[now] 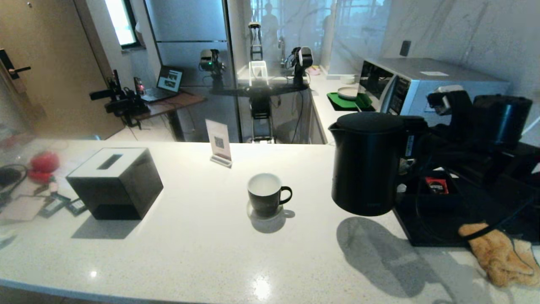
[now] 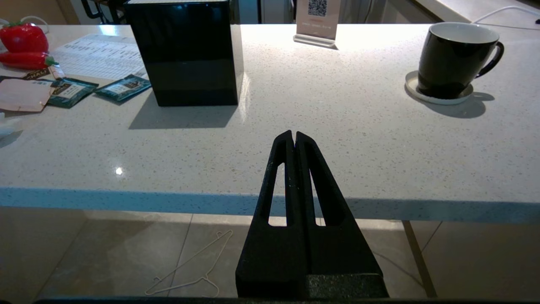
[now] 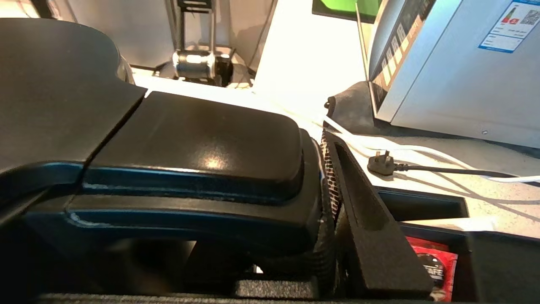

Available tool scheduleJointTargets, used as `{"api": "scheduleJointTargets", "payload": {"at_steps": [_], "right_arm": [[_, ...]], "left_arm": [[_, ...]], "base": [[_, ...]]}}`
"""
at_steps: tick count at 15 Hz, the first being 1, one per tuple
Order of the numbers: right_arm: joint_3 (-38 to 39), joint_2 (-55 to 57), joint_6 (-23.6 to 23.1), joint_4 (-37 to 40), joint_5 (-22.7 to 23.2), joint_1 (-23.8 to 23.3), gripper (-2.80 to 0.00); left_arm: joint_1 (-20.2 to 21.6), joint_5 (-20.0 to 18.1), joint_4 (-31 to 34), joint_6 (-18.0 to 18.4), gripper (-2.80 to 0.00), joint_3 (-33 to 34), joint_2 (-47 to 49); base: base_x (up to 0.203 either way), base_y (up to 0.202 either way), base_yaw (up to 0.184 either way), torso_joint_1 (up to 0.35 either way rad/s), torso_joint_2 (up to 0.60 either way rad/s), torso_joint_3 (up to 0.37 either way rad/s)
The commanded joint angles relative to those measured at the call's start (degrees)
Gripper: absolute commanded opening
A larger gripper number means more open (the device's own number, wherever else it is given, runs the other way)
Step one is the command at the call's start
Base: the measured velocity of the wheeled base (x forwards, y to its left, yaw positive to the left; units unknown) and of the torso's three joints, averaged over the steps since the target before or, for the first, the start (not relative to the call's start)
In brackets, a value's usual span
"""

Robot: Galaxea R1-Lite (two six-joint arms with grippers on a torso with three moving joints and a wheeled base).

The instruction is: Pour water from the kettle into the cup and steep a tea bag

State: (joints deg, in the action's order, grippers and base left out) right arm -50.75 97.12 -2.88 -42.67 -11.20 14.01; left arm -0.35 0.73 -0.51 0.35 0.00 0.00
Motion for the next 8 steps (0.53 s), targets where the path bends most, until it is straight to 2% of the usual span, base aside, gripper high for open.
{"api": "scheduleJointTargets", "payload": {"at_steps": [1, 8], "right_arm": [[-1.56, 2.22, -0.48, -0.31, -2.32, 2.23, -2.80], [-8.56, 8.41, -5.08, -0.72, -7.88, 5.97, -2.80]], "left_arm": [[0.00, -0.03, -0.02, 0.00, -2.80, 0.00, 0.09], [0.00, -0.03, -0.02, 0.00, -2.80, 0.00, 0.09]], "base": [[0.000, 0.000, 0.000, 0.000, 0.00, 0.000], [0.000, 0.000, 0.000, 0.000, 0.00, 0.000]]}}
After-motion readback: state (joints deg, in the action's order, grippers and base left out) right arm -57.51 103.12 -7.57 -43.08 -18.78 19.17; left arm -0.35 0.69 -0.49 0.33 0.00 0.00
